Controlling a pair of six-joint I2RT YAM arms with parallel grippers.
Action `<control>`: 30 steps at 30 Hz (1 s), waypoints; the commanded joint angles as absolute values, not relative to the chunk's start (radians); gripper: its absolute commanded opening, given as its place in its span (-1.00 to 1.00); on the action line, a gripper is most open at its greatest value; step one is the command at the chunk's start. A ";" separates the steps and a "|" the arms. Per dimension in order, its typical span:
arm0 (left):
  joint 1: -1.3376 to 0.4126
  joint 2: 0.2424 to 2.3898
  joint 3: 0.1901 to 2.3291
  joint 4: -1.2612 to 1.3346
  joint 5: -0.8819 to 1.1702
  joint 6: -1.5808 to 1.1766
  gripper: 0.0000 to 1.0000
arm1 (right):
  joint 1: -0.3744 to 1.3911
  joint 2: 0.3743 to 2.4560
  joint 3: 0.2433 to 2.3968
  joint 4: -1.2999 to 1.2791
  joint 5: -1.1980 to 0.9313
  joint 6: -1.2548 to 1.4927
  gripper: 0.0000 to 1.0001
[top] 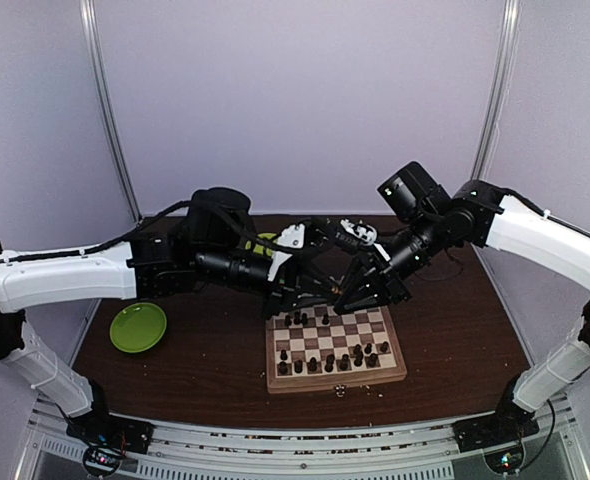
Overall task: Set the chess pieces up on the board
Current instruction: Pass from the right arm to the left
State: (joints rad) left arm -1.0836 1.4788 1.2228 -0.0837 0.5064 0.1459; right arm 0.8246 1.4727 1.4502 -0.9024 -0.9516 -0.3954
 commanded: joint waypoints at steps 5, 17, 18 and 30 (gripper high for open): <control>-1.094 1.491 1.228 -0.005 0.556 0.115 -0.51 | 0.822 1.491 1.465 -0.861 -0.932 -0.393 -0.88; -1.094 1.486 1.221 -0.008 0.573 0.113 -0.87 | 0.823 1.498 1.466 -0.869 -0.926 -0.404 -0.88; -1.094 1.479 1.219 -0.010 0.561 0.115 -0.89 | 0.823 1.496 1.466 -0.871 -0.923 -0.407 -0.88; -1.094 1.451 1.202 -0.035 0.478 0.133 -0.95 | 0.821 1.468 1.447 -0.880 -0.893 -0.430 -0.47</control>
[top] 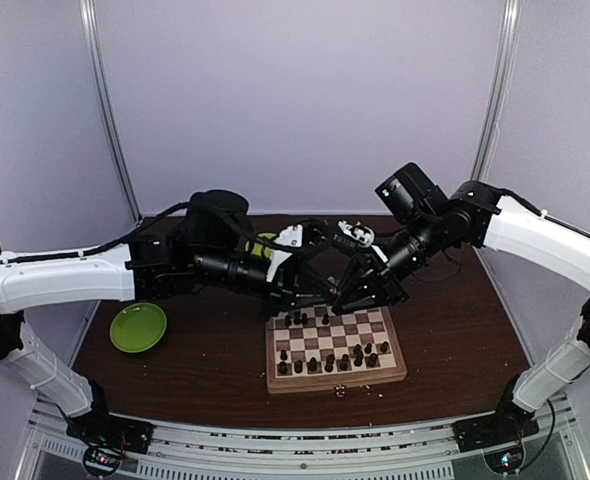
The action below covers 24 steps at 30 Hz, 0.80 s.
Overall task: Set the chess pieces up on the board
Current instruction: Pass from the right arm to the left, then place the pawn on d7.
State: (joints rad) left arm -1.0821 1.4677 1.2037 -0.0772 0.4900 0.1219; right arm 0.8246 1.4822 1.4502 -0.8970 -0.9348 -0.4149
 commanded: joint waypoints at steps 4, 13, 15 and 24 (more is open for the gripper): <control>-1.091 1.480 1.225 -0.093 0.432 0.146 -0.95 | 0.793 1.429 1.423 -0.930 -0.870 -0.499 0.07; -1.063 1.666 1.382 -0.371 0.325 0.182 -0.94 | 0.562 1.271 1.216 -0.980 -0.860 -0.612 0.25; -1.063 1.730 1.438 -0.440 0.278 0.183 -0.95 | 0.496 1.226 1.140 -0.908 -0.847 -0.581 0.24; -1.064 1.990 1.693 -0.711 0.242 0.231 -0.95 | 0.364 1.120 0.990 -0.740 -0.796 -0.532 0.24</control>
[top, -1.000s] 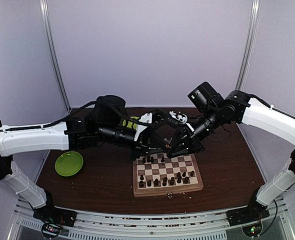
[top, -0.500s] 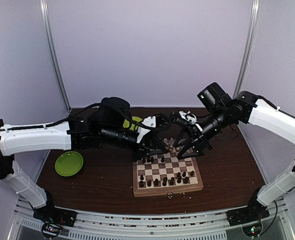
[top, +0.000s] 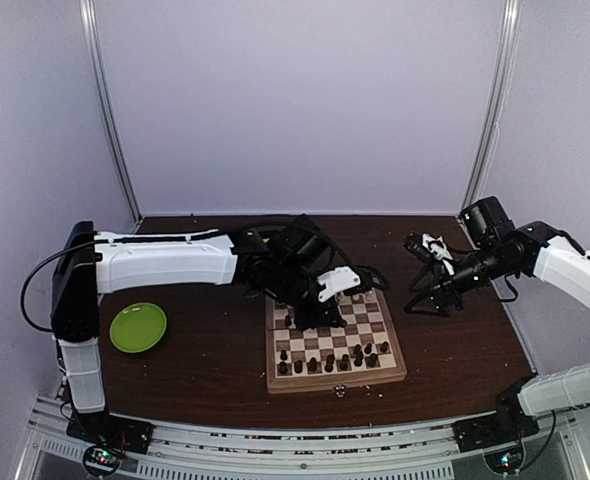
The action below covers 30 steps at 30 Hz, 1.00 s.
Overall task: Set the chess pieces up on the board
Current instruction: Place the pawn on d7.
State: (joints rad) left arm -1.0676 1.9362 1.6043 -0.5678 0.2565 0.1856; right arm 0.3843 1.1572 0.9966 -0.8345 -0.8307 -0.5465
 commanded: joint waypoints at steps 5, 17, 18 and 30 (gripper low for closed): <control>-1.065 2.045 1.743 -0.735 0.275 0.251 -0.94 | 0.362 1.130 0.979 -0.737 -0.788 -0.544 0.24; -1.066 2.183 1.861 -0.801 0.275 0.268 -0.93 | 0.362 1.131 0.980 -0.756 -0.788 -0.567 0.23; -1.066 2.187 1.863 -0.802 0.275 0.268 -0.93 | 0.362 1.128 0.979 -0.756 -0.785 -0.567 0.23; -1.081 2.257 1.905 -0.810 0.285 0.256 -0.92 | 0.362 1.126 0.980 -0.761 -0.782 -0.570 0.23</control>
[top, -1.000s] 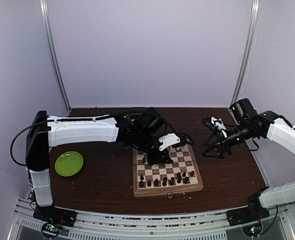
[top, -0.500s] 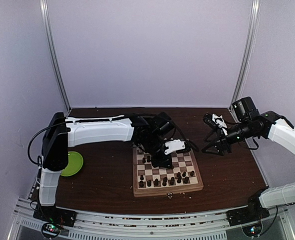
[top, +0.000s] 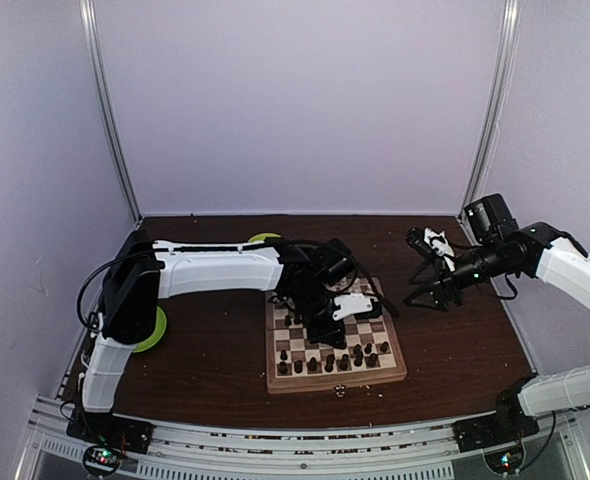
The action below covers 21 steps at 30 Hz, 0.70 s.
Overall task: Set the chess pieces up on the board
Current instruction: Place the pawn on d7.
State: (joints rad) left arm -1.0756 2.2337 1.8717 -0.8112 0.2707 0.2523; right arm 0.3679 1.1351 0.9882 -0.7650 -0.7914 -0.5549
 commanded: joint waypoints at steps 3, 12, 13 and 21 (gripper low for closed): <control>-1.082 2.266 1.909 -0.812 0.289 0.258 -0.92 | 0.360 1.123 0.980 -0.761 -0.784 -0.569 0.23; -1.086 2.276 1.916 -0.835 0.296 0.272 -0.88 | 0.360 1.126 0.978 -0.761 -0.787 -0.573 0.22; -1.086 2.277 1.916 -0.834 0.297 0.273 -0.88 | 0.361 1.127 0.979 -0.764 -0.787 -0.575 0.22; -1.094 2.308 1.949 -0.868 0.304 0.285 -0.88 | 0.361 1.135 0.983 -0.771 -0.788 -0.581 0.22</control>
State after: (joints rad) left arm -1.0828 2.2795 1.9129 -0.8433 0.2840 0.2634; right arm 0.3679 1.1351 0.9882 -0.7658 -0.7910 -0.5713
